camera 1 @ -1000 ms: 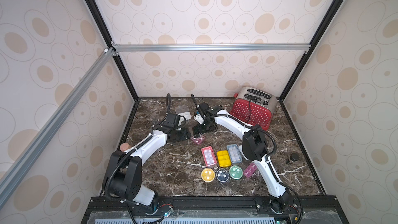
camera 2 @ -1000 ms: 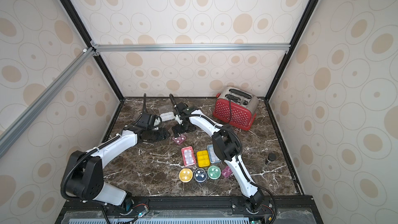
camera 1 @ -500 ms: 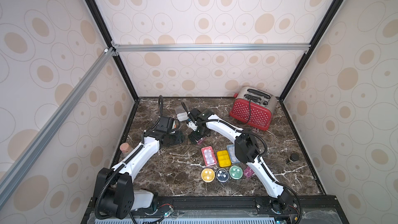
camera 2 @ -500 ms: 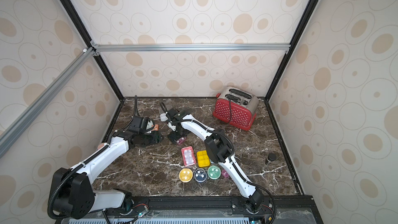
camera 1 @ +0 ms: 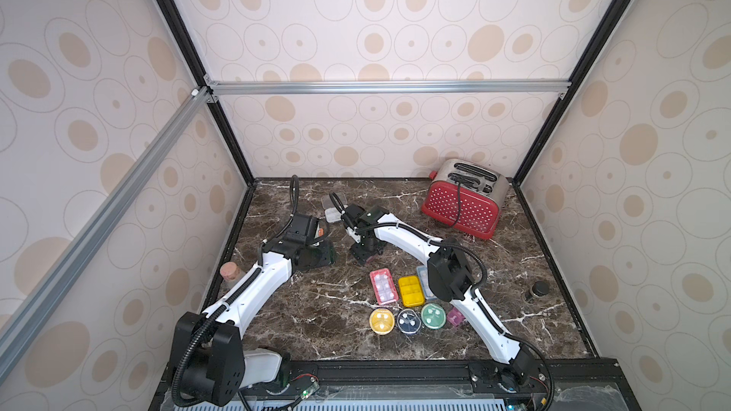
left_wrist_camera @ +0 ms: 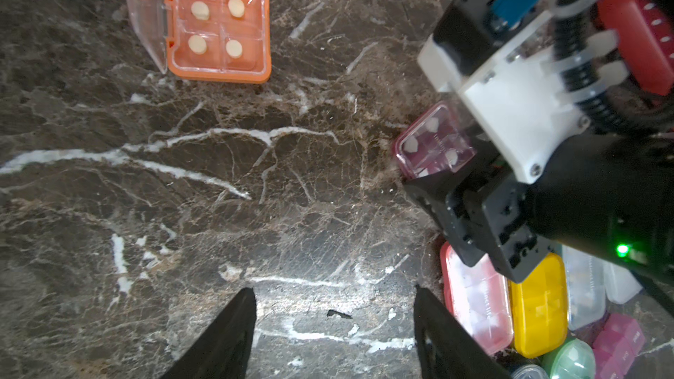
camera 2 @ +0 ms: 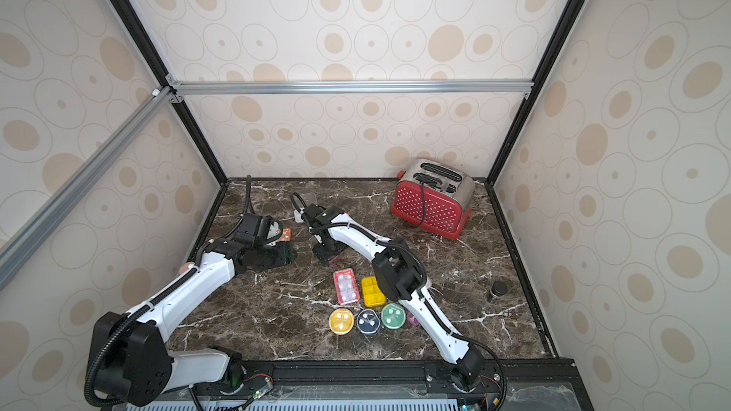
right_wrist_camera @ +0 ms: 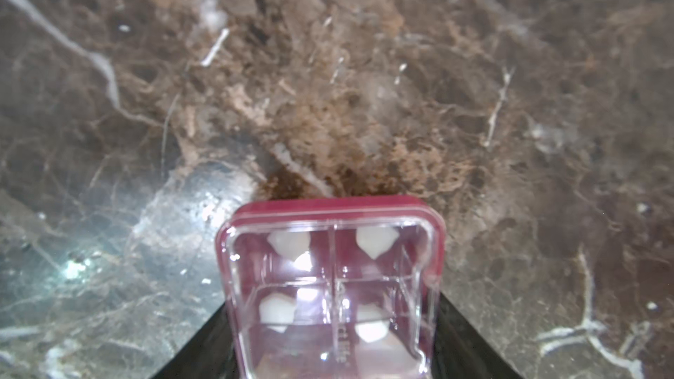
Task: Close pillboxes
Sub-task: Move the pillbox to the center of the board.
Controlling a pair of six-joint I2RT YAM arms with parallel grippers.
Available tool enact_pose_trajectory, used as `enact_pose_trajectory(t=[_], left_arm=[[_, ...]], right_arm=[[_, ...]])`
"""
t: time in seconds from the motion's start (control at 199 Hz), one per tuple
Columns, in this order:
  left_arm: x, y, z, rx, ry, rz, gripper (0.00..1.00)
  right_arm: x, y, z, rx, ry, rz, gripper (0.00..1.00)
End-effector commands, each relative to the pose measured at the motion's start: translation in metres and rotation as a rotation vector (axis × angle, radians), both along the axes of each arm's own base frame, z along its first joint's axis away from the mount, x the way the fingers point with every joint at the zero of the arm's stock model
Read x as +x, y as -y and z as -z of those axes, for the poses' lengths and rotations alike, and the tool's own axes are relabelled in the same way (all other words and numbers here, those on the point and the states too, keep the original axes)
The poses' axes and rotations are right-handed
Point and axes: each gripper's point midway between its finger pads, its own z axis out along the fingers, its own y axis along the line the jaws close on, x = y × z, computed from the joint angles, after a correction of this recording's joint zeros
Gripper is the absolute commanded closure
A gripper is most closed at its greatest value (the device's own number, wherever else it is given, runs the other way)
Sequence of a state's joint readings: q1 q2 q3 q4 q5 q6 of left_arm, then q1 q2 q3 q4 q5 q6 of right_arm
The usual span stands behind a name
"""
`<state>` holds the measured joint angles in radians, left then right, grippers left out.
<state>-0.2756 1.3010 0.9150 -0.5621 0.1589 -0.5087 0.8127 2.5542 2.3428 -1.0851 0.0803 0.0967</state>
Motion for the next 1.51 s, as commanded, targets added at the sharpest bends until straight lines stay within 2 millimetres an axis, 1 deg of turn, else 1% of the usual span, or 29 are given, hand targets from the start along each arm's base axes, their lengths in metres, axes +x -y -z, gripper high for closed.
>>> enact_pose_trajectory(t=[0.0, 0.04, 0.055, 0.1, 0.126, 0.196, 0.251, 0.271, 0.372, 0.467, 0.582, 0.668, 0.778, 0.859, 0.934, 0.949, 0.964, 1.044, 1.165, 1.27, 1.321, 1.336, 1.421, 1.501], left_arm=[[-0.006, -0.009, -0.005, 0.048, 0.004, 0.01, 0.31], [-0.008, -0.008, -0.003, 0.044, -0.001, 0.012, 0.31], [-0.008, -0.008, -0.003, 0.043, -0.001, 0.012, 0.31], [-0.008, -0.007, -0.002, 0.042, -0.004, 0.013, 0.32], [-0.008, -0.007, -0.002, 0.048, -0.005, 0.015, 0.32], [-0.008, -0.008, -0.001, 0.087, -0.009, 0.021, 0.32], [-0.005, -0.006, -0.003, 0.111, 0.003, 0.029, 0.31], [-0.011, -0.007, 0.0, 0.123, -0.025, 0.035, 0.31], [-0.008, -0.001, -0.002, 0.118, -0.021, 0.046, 0.31], [-0.001, 0.003, -0.005, 0.111, -0.012, 0.042, 0.31], [0.007, 0.006, -0.009, 0.107, -0.004, 0.029, 0.31], [0.015, 0.008, -0.014, 0.106, 0.006, 0.014, 0.3], [0.027, 0.013, -0.021, 0.099, 0.02, 0.015, 0.3], [0.036, 0.016, -0.024, 0.105, 0.027, 0.013, 0.3], [0.047, 0.015, -0.023, 0.135, 0.03, 0.001, 0.31], [0.05, 0.015, -0.023, 0.142, 0.032, -0.003, 0.31], [0.058, 0.017, -0.027, 0.137, 0.061, -0.007, 0.31], [0.076, 0.016, -0.028, 0.173, 0.084, -0.025, 0.32], [0.103, 0.016, -0.022, 0.238, 0.077, -0.026, 0.32], [0.127, 0.021, -0.014, 0.273, 0.065, -0.012, 0.33], [0.141, 0.027, -0.014, 0.274, 0.075, -0.002, 0.33], [0.139, 0.027, -0.011, 0.283, 0.052, 0.006, 0.33], [0.155, 0.034, -0.005, 0.284, 0.042, 0.021, 0.34], [0.169, 0.039, 0.001, 0.299, 0.036, 0.031, 0.34]], right_arm=[[0.014, 0.02, -0.006, -0.022, 0.037, 0.109, 0.29], [0.019, 0.023, -0.01, -0.01, 0.043, 0.145, 0.31], [0.017, 0.03, -0.005, -0.021, 0.028, 0.162, 0.31], [0.02, 0.04, -0.005, -0.014, 0.023, 0.208, 0.32], [0.023, 0.045, -0.008, 0.0, 0.031, 0.235, 0.32], [0.027, 0.061, -0.01, 0.026, 0.051, 0.298, 0.33], [0.03, 0.08, -0.012, 0.035, 0.071, 0.349, 0.34], [0.031, 0.087, -0.013, 0.039, 0.076, 0.369, 0.34], [0.029, 0.123, -0.015, 0.05, 0.072, 0.449, 0.35], [0.027, 0.159, -0.017, 0.038, 0.07, 0.512, 0.36], [0.02, 0.196, -0.012, 0.006, 0.059, 0.57, 0.36], [0.016, 0.217, -0.009, 0.009, 0.052, 0.613, 0.37], [0.014, 0.24, -0.01, 0.006, 0.05, 0.644, 0.37], [0.013, 0.252, -0.01, 0.001, 0.041, 0.655, 0.37], [0.01, 0.263, -0.006, -0.006, 0.027, 0.671, 0.36], [0.01, 0.263, -0.005, -0.003, 0.024, 0.674, 0.36], [0.01, 0.264, -0.004, 0.0, 0.021, 0.676, 0.36], [0.008, 0.264, -0.001, 0.017, 0.001, 0.678, 0.32], [0.006, 0.262, 0.0, 0.026, -0.01, 0.672, 0.27], [0.004, 0.259, -0.005, 0.046, -0.015, 0.667, 0.18], [0.003, 0.259, -0.008, 0.051, -0.02, 0.658, 0.13], [0.002, 0.259, -0.009, 0.05, -0.023, 0.655, 0.11], [0.0, 0.26, -0.018, 0.045, -0.021, 0.648, 0.05], [-0.002, 0.261, -0.031, 0.052, -0.007, 0.647, 0.02]])
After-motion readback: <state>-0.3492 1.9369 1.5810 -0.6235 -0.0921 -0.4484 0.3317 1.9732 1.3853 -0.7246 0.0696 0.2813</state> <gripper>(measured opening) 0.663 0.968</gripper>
